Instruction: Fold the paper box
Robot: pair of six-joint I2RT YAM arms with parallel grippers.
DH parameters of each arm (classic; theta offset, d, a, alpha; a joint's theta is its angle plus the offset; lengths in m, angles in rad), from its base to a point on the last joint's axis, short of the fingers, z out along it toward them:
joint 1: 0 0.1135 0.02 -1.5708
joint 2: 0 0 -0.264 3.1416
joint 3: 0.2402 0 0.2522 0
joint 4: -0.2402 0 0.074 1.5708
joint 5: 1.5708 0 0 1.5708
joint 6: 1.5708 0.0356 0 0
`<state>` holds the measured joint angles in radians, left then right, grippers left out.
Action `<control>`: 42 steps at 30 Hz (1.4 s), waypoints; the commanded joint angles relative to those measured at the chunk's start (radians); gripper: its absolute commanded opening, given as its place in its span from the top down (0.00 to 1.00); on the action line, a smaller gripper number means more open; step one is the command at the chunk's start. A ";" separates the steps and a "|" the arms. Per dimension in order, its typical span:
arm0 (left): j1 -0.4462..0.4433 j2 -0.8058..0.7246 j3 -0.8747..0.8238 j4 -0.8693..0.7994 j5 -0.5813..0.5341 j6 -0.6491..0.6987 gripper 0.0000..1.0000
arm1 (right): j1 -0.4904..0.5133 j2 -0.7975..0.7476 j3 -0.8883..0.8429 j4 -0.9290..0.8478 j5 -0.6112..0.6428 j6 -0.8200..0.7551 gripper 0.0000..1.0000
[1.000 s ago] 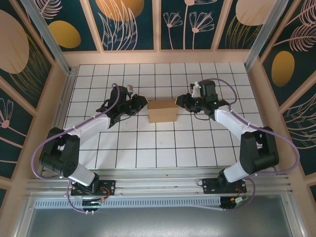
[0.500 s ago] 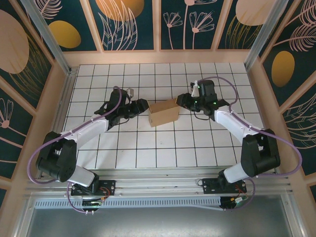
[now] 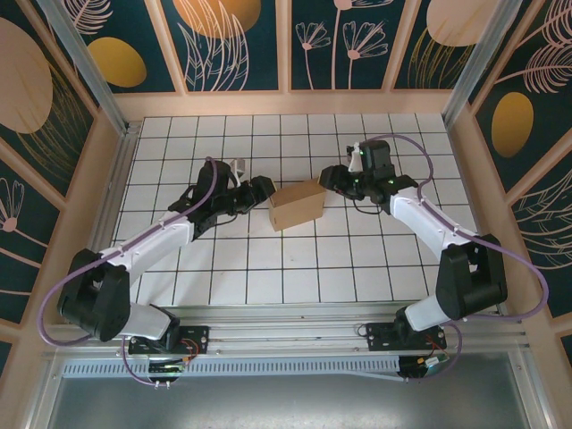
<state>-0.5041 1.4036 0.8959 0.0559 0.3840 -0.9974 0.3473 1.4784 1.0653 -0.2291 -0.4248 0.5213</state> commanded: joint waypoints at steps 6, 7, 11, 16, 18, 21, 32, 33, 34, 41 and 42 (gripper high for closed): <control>-0.031 -0.083 -0.120 0.022 -0.059 -0.230 0.35 | -0.005 0.013 -0.008 -0.015 -0.071 0.002 0.58; -0.034 -0.079 -0.118 0.022 -0.059 -0.226 0.35 | -0.004 0.014 -0.013 -0.018 -0.072 0.002 0.59; -0.042 -0.059 -0.105 0.043 -0.059 -0.217 0.35 | -0.004 0.025 -0.017 -0.018 -0.072 -0.004 0.65; -0.042 -0.051 -0.098 0.099 -0.057 -0.237 0.35 | -0.003 0.034 -0.050 -0.018 -0.045 -0.014 0.72; -0.042 -0.046 -0.095 0.091 -0.064 -0.244 0.35 | 0.000 0.036 -0.057 -0.014 -0.046 -0.014 0.72; -0.048 -0.031 -0.089 0.056 -0.072 -0.239 0.35 | 0.004 0.036 -0.063 -0.001 -0.045 -0.009 0.73; -0.070 0.032 -0.048 -0.004 -0.079 -0.207 0.43 | 0.006 0.034 -0.060 -0.004 -0.044 -0.014 0.73; -0.071 0.032 -0.054 0.001 -0.080 -0.213 0.47 | 0.006 0.034 -0.060 -0.004 -0.042 -0.015 0.73; -0.071 0.031 -0.060 0.004 -0.082 -0.217 0.51 | 0.006 0.033 -0.061 -0.005 -0.040 -0.015 0.73; -0.073 0.013 -0.120 0.011 -0.086 -0.245 0.69 | 0.010 0.036 -0.102 0.006 0.004 0.005 0.74; -0.073 0.011 -0.131 0.012 -0.088 -0.247 0.72 | 0.009 0.037 -0.111 0.011 0.012 0.004 0.74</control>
<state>-0.5709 1.4113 0.8154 0.1299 0.3058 -1.2232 0.3450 1.4906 1.0107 -0.1493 -0.4873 0.5262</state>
